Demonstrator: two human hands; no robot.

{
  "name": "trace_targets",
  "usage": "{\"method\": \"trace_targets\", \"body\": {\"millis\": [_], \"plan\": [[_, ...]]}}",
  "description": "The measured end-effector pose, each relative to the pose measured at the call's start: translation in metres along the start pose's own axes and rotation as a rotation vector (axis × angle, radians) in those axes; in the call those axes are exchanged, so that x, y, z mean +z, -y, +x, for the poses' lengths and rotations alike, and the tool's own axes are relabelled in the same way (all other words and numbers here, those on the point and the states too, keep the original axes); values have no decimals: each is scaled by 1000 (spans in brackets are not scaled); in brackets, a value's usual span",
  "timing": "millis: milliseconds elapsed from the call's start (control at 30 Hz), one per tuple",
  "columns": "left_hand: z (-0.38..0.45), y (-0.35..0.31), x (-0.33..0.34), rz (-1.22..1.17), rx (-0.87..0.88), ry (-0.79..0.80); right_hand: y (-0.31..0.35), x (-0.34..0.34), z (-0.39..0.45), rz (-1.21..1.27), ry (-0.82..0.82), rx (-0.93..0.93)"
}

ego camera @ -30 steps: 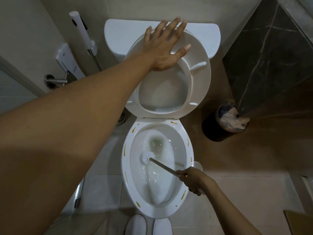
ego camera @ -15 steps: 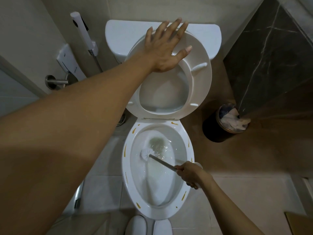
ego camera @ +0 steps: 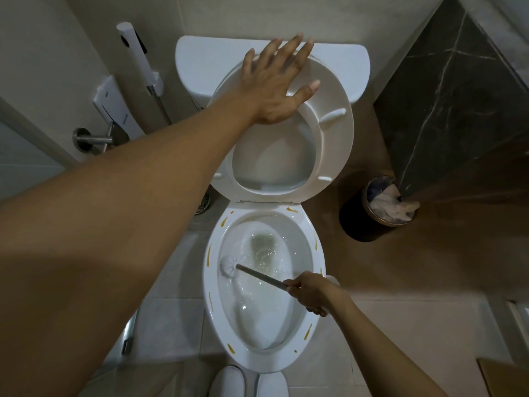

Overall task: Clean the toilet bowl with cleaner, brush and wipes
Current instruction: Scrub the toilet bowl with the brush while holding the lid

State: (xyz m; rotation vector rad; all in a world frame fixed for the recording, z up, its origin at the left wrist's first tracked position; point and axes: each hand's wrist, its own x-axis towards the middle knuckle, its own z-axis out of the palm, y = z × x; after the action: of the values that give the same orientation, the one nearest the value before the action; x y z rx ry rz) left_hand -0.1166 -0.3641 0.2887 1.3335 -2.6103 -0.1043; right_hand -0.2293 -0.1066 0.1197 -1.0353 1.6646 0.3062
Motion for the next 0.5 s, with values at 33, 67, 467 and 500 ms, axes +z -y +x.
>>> {"method": "trace_targets", "body": {"millis": [33, 67, 467, 500], "plan": [[0, 0, 0, 1, 2, 1, 2, -1, 3, -21, -19, -3], [0, 0, 0, 5, 6, 5, 4, -3, 6, -19, -42, -7], [1, 3, 2, 4, 24, 10, -23, -3, 20, 247, -308, 155], [1, 2, 2, 4, 23, 8, -17, -3, 21, 233, -321, 129]]}}
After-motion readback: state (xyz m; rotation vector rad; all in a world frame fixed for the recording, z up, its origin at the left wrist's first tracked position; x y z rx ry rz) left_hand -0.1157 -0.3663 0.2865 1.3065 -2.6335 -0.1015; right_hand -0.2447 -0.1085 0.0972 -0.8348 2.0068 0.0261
